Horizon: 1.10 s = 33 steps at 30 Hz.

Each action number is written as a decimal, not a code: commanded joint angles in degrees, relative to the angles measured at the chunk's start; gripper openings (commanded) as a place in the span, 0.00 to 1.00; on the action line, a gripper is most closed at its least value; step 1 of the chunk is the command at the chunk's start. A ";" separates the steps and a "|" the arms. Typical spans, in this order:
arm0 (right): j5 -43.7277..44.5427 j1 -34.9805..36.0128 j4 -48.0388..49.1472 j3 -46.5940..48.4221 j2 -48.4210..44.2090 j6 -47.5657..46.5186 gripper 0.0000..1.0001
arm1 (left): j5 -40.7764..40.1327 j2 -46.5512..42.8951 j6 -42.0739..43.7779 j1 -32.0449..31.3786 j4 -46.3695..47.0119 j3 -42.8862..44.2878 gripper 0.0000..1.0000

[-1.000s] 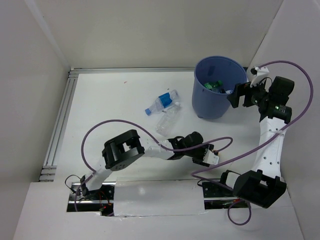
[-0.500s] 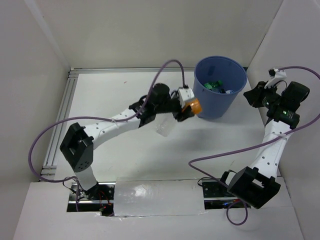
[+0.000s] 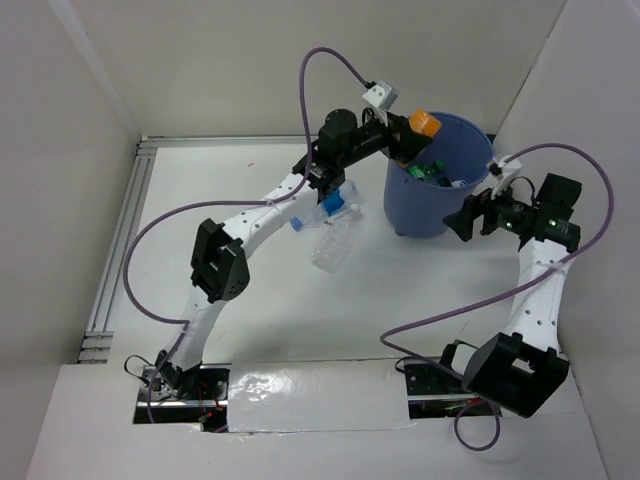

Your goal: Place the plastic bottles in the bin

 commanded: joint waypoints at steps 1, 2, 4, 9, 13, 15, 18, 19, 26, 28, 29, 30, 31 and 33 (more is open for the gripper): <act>4.24 6.67 -3.59 -2.59 -2.10 -8.07 0.98 | -5.56 4.32 -6.11 -0.98 3.37 4.89 0.87; 5.47 8.18 -4.82 -3.12 -2.80 -12.26 1.00 | -6.87 4.93 -6.11 -1.50 3.37 4.90 0.95; 6.01 12.22 -4.83 -5.66 -4.20 -14.84 1.00 | -6.89 4.94 -6.63 -1.51 4.95 5.51 1.00; 6.71 21.00 -1.93 -9.09 -6.23 -20.29 1.00 | -6.36 0.30 -7.17 -0.46 8.63 2.54 1.00; 5.40 27.68 -1.93 -9.10 -5.62 -25.74 1.00 | -6.97 -6.81 -7.69 1.03 13.11 -5.71 1.00; 5.40 30.86 1.49 -9.10 -4.30 -26.37 0.97 | -10.55 -15.68 -7.69 2.71 16.02 -17.73 1.00; 7.50 37.54 6.41 -12.26 -1.15 -32.06 0.93 | -13.91 -28.60 -8.22 6.57 14.90 -36.54 1.00; 9.59 39.29 7.81 -13.05 -0.18 -36.52 0.92 | -15.57 -31.50 -9.00 7.80 12.10 -41.11 1.00; 26.30 53.54 31.63 -19.65 6.67 -47.36 1.00 | -11.55 -51.91 -14.37 19.93 -4.17 -71.02 1.00; 28.50 55.65 31.64 -16.94 12.27 -51.57 1.00 | -11.55 -55.42 -14.37 20.99 -8.31 -77.35 1.00; 29.03 56.18 31.64 -14.92 14.23 -52.81 1.00 | -11.55 -58.22 -14.37 21.69 -9.28 -80.85 1.00; 29.56 56.19 32.78 -14.21 17.55 -54.39 1.00 | -11.55 -59.47 -14.37 21.70 -10.50 -82.54 1.00; 30.09 56.71 33.83 -14.20 18.80 -57.01 1.00 | -10.85 -60.61 -14.37 21.70 -10.52 -84.03 1.00; 30.88 57.32 33.76 -12.45 22.83 -60.27 1.00 | -10.84 -63.69 -14.37 21.70 -11.74 -87.89 1.00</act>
